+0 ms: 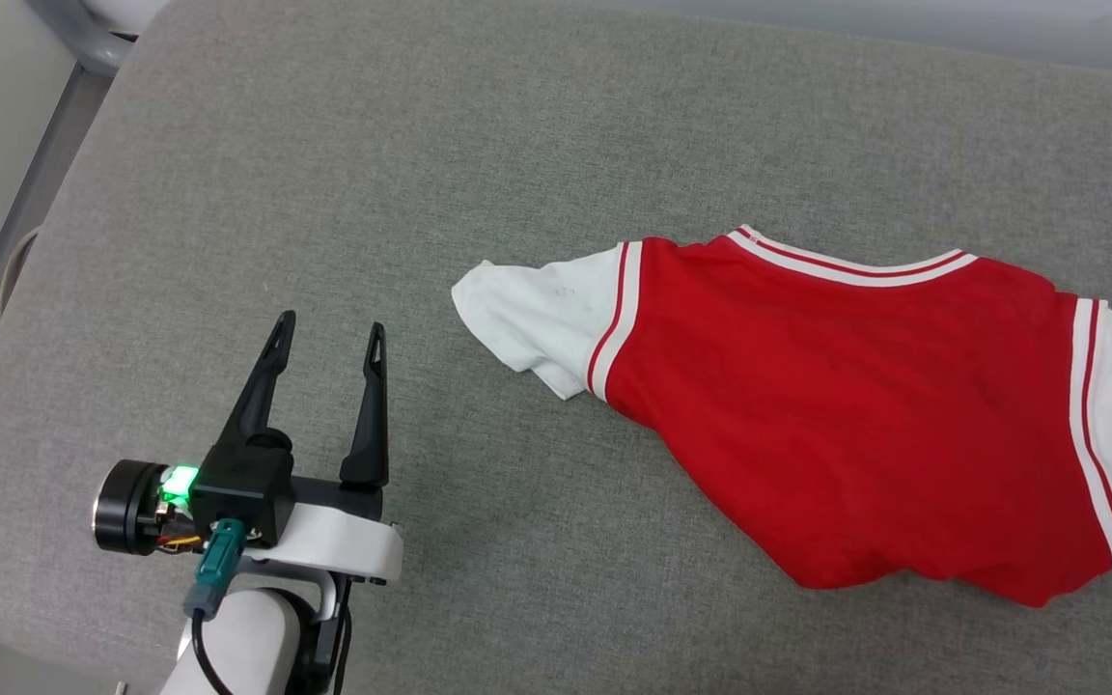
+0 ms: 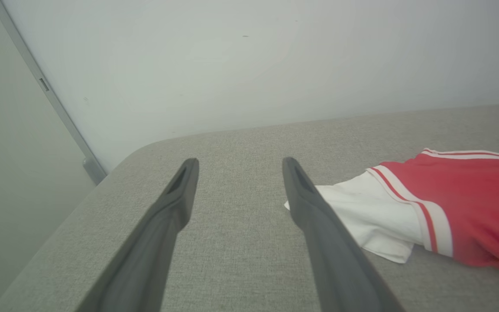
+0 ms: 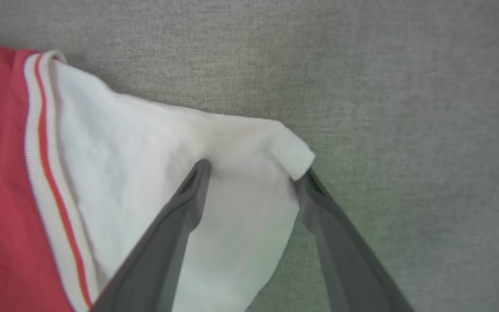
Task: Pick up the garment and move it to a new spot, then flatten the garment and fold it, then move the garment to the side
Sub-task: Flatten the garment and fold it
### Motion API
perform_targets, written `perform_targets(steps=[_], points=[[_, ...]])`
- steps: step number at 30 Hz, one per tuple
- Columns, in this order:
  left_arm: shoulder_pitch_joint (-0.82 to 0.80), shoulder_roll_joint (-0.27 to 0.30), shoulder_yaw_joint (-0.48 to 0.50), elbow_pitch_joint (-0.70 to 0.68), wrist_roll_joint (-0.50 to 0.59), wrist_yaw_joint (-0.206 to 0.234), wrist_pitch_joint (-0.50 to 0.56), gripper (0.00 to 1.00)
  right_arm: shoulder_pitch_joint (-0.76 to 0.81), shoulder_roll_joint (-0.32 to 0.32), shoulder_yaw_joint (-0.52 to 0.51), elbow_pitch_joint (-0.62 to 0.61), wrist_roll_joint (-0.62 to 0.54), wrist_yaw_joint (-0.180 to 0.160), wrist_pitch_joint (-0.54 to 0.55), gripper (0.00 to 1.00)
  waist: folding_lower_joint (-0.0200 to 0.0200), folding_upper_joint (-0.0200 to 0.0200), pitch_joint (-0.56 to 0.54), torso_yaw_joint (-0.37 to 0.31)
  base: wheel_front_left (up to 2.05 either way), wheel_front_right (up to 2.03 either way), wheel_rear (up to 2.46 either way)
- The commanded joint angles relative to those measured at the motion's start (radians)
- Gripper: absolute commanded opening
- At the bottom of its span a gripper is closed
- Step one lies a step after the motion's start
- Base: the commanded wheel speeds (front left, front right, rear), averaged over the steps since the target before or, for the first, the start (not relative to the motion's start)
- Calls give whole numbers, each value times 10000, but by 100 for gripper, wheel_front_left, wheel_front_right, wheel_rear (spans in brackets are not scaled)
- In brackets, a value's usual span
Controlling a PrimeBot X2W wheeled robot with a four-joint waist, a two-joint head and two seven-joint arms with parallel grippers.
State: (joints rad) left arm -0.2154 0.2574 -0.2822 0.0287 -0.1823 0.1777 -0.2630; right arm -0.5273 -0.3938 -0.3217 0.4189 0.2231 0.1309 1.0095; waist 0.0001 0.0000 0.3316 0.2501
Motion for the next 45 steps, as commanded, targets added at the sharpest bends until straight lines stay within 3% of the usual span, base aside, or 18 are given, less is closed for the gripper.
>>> perform_targets(steps=[1,2,8,13,18,22,23,28,33,45], points=[[-65,-25,83,15,35,-52,-26,100,343,224,250,177,132,-4,-55,24,-1,0,-4,-17,0,0,0],[-68,-22,130,44,47,-87,-26,100,418,181,337,175,141,-4,-158,0,-1,0,-12,-32,0,0,0],[-135,109,318,251,107,-265,-26,100,534,-219,343,259,189,-10,-934,0,-1,0,-179,-310,0,0,0],[-638,390,213,670,-322,-967,478,100,403,-422,491,167,388,-8,-1306,0,-1,0,-239,-595,0,0,0],[-2082,706,-159,1062,-1212,-2328,2794,100,103,-474,655,-10,743,-8,-1411,0,-1,0,-90,-809,0,0,0],[-3498,1008,-661,1547,-2184,-2915,5367,100,-177,-457,896,-118,731,-8,-1449,0,-1,0,101,-1005,0,0,0],[-3498,1008,-661,1547,-2184,-2915,5367,100,-177,-457,896,-118,731,-8,-1449,0,-1,0,101,-1005,0,0,0],[-4952,1446,-1452,2112,-3454,-3060,8282,100,-556,-289,1283,-177,704,-8,-1500,0,-1,0,308,-1232,0,0,0],[-6087,1967,-2559,2551,-4447,-3068,10048,100,-840,-205,1607,-174,848,-8,-1570,0,-1,0,563,-1418,0,0,0],[-6970,2613,-4197,3779,-5019,-3072,10297,100,-1106,-244,1951,-73,1035,-8,-1720,0,-1,0,880,-1728,0,0,0]])
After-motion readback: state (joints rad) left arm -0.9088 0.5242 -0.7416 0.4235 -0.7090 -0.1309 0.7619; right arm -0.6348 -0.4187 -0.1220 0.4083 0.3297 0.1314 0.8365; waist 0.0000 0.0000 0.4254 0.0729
